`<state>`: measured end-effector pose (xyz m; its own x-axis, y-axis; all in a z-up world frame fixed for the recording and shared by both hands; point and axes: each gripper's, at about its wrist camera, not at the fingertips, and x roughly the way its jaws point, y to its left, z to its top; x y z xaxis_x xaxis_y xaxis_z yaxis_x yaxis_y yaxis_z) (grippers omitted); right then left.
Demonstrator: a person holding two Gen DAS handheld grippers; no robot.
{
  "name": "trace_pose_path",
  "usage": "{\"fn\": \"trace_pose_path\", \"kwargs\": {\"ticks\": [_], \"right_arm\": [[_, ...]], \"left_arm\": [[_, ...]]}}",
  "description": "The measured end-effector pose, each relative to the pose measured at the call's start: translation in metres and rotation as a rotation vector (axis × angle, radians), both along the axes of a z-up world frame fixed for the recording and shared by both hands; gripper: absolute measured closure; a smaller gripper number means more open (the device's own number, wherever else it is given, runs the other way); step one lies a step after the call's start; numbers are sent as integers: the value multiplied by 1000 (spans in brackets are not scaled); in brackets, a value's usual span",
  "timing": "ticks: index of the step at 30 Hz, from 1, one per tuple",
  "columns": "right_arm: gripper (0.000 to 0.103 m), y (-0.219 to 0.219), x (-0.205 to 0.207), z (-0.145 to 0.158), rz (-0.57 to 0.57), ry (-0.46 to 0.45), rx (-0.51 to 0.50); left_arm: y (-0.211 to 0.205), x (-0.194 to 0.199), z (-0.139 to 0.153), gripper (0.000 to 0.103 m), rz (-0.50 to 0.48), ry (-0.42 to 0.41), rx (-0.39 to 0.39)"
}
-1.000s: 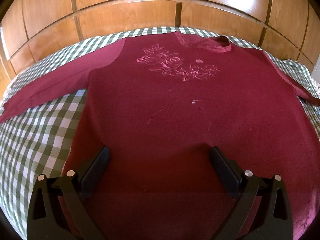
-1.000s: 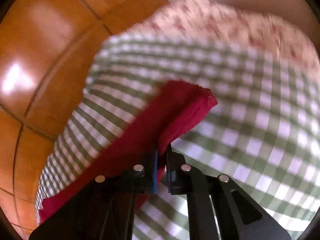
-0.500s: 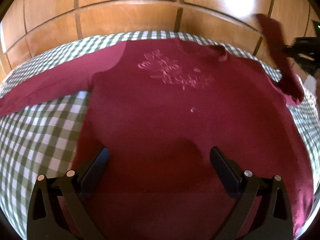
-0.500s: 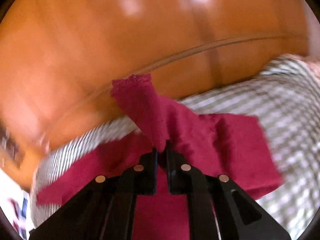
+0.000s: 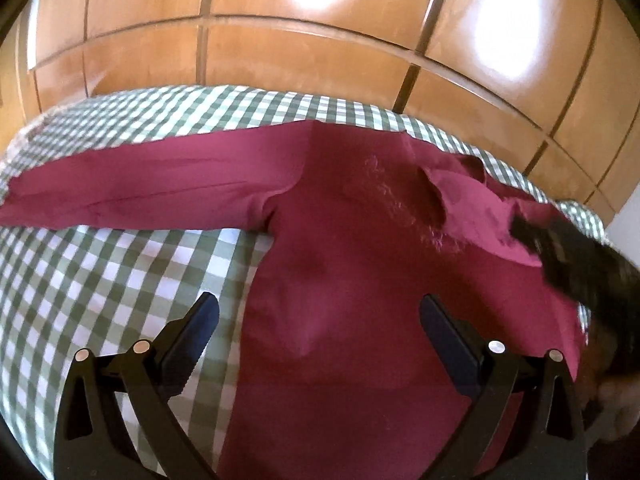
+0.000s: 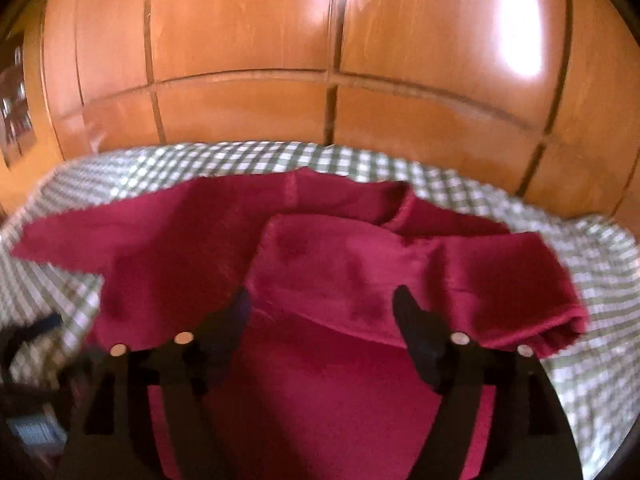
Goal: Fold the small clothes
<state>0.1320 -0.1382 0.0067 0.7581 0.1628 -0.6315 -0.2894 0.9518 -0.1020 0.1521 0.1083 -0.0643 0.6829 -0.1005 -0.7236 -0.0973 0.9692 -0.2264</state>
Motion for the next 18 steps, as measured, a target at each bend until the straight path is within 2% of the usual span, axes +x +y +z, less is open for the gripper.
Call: {"fn": "trace_pose_path", "kwargs": {"ticks": [8,18], "right_arm": [[22,-31,-37,-7,-34,-2,-37],[19,-58,-52,-14,-61,17,-17]], "left_arm": [[-15,28,0,4,-42,14,-69],[-56,59,5,4,-131,37,-67]]}}
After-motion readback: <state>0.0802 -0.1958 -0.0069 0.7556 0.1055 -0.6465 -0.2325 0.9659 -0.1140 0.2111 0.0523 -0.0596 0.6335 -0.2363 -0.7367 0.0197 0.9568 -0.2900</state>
